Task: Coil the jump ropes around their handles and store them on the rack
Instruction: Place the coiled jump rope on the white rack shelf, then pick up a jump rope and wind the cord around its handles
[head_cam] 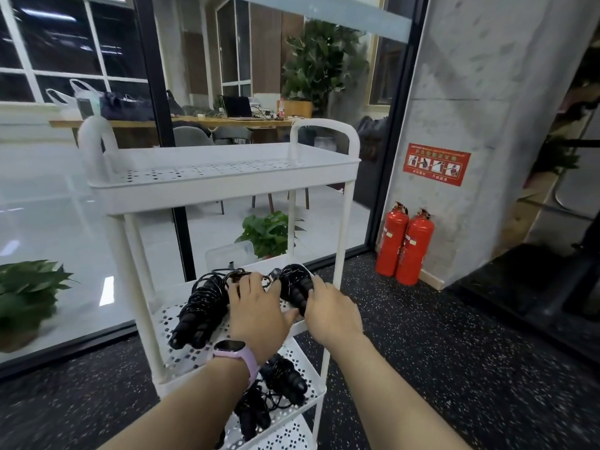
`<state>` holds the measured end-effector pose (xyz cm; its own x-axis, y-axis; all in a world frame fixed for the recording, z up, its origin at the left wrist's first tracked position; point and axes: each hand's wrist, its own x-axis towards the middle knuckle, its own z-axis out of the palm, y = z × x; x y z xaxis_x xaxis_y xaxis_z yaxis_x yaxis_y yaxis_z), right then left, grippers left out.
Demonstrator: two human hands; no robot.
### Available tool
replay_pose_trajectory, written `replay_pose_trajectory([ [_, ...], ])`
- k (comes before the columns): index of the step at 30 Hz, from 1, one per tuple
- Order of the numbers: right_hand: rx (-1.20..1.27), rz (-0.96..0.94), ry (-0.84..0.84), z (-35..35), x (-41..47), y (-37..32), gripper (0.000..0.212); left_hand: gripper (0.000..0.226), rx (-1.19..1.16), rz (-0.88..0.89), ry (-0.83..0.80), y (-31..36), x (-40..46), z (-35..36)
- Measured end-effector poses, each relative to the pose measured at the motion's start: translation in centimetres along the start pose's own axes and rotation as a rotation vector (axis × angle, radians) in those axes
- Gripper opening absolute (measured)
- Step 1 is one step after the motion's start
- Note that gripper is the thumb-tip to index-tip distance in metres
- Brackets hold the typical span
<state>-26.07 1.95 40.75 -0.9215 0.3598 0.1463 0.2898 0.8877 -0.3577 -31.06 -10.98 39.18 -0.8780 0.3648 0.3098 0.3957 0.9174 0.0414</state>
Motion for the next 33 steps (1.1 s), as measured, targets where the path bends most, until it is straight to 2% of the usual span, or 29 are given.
replay_pose_trajectory([
  [2,0.056,-0.074,0.025,-0.6,-1.7,0.9,0.033,0.052,-0.080,0.004,0.075,0.7,-1.7,-0.2],
  [5,0.088,-0.158,0.048,-1.8,-4.6,2.3,0.046,0.028,-0.216,0.093,0.279,2.5,-5.0,0.0],
  [8,0.122,-0.174,0.074,-3.1,-7.6,3.9,0.035,0.011,-0.288,0.174,0.352,5.2,-7.7,0.4],
  [10,0.124,-0.151,0.071,-4.0,-10.0,5.8,0.028,0.006,-0.330,0.209,0.320,7.6,-9.5,0.5],
  [14,0.121,-0.064,0.074,-5.0,-16.1,11.5,0.033,0.008,-0.460,0.316,0.288,13.1,-13.8,1.2],
  [20,0.084,0.080,0.117,-3.3,-29.7,23.5,0.030,0.017,-0.542,0.584,0.232,19.5,-23.2,7.5],
  [24,0.099,0.309,0.097,-1.2,-39.3,31.2,0.027,0.008,-0.557,0.698,0.094,22.8,-29.4,12.7],
  [27,0.093,0.495,0.089,1.2,-46.5,36.5,0.027,0.014,-0.552,0.723,0.009,25.3,-34.1,16.8],
  [30,0.108,0.689,0.150,3.9,-52.0,41.0,0.025,0.014,-0.544,0.764,-0.082,27.4,-38.2,20.6],
  [33,0.153,0.819,0.142,7.6,-56.0,43.9,0.022,0.015,-0.515,0.797,-0.158,29.2,-41.6,23.7],
])
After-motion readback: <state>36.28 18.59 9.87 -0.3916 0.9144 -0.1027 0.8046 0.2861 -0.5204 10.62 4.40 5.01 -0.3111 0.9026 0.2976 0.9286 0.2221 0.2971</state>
